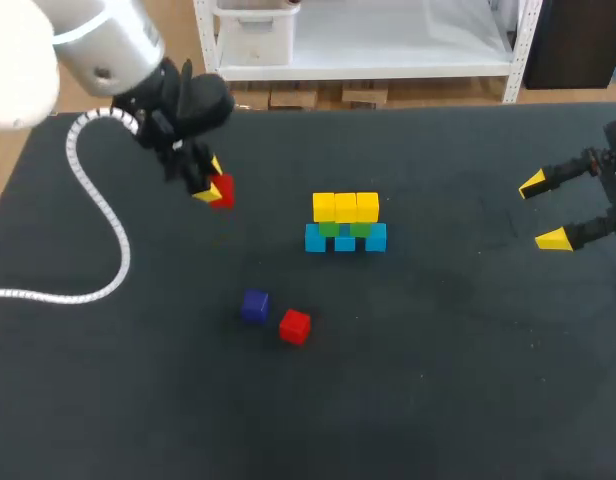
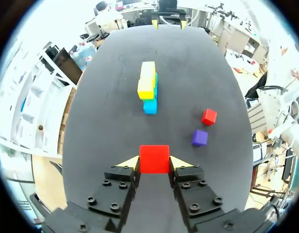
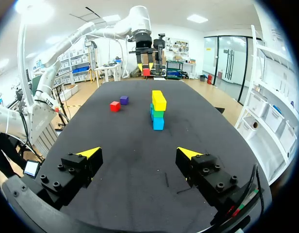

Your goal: Place the blue cubes, place green cubes on the blue cubes, place the yellow cubes on the green cubes, then place the red cubes on the yellow cubes, and place purple cube on the red cubes.

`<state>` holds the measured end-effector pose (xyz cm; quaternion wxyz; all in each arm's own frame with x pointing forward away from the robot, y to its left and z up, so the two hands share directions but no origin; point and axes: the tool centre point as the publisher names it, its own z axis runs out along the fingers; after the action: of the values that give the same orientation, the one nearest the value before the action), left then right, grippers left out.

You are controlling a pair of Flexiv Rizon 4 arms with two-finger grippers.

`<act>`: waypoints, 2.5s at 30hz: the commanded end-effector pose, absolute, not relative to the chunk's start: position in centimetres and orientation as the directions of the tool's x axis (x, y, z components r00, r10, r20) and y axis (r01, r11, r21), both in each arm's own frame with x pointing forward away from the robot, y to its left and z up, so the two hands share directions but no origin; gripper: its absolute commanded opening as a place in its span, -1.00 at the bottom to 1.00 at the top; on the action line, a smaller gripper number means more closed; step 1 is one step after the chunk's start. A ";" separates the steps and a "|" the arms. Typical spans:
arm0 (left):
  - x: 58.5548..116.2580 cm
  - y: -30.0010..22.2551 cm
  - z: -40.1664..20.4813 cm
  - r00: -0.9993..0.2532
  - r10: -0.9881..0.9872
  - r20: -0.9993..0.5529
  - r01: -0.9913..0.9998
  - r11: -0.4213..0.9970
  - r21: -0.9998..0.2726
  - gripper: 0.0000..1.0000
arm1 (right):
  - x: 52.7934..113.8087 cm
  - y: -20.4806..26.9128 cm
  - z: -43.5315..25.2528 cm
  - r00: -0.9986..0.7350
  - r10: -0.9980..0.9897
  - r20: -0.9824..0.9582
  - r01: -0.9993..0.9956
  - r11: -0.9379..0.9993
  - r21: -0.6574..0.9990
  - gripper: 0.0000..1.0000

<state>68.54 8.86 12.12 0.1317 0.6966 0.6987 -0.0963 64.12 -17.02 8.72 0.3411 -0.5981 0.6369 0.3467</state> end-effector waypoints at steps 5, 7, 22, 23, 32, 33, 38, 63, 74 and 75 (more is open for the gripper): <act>69.3 5.6 13.5 0.048 0.950 -0.309 0.998 -0.032 0.058 -1.00 | 64.2 -17.0 8.6 -0.051 -0.524 -0.850 -0.999 0.043 0.033 1.00; 69.4 4.7 13.6 0.068 0.950 -0.304 0.997 -0.052 0.061 -1.00 | 64.2 -17.0 8.6 -0.051 -0.524 -0.850 -0.999 0.043 0.033 1.00; 70.8 -0.8 12.7 0.111 0.932 -0.346 0.993 -0.092 0.071 -1.00 | 64.2 -17.0 8.6 -0.051 -0.524 -0.850 -0.999 0.043 0.033 1.00; 70.8 -1.1 12.8 0.112 0.930 -0.349 0.993 -0.092 0.073 -1.00 | 64.2 -17.0 8.6 -0.051 -0.524 -0.850 -0.999 0.043 0.033 1.00; 70.8 -3.6 12.4 0.139 0.925 -0.355 0.990 -0.118 0.080 -1.00 | 64.2 -17.0 8.6 -0.051 -0.524 -0.850 -0.999 0.043 0.033 1.00; 70.8 -3.8 12.3 0.140 0.924 -0.356 0.990 -0.119 0.079 -1.00 | 64.2 -17.0 8.6 -0.051 -0.524 -0.850 -0.999 0.043 0.033 1.00; 70.5 -4.8 11.8 0.140 0.919 -0.369 0.990 -0.123 0.069 -1.00 | 64.2 -17.0 8.6 -0.051 -0.524 -0.850 -0.999 0.043 0.033 1.00; 70.2 -6.4 9.8 0.075 0.924 -0.376 0.997 -0.058 0.057 -1.00 | 64.2 -17.0 8.6 -0.051 -0.524 -0.850 -0.999 0.043 0.033 1.00; 70.4 -6.4 9.6 0.069 0.926 -0.372 0.997 -0.053 0.053 -1.00 | 64.2 -17.0 8.6 -0.051 -0.524 -0.850 -0.999 0.043 0.033 1.00; 70.4 -6.4 9.6 0.069 0.926 -0.371 0.997 -0.053 0.052 -1.00 | 64.2 -17.0 8.6 -0.051 -0.524 -0.850 -0.999 0.043 0.033 1.00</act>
<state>70.16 -6.26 9.55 0.1520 0.7150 0.6718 -0.1196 64.12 -17.02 8.72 0.3411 -0.5981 0.6369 0.3467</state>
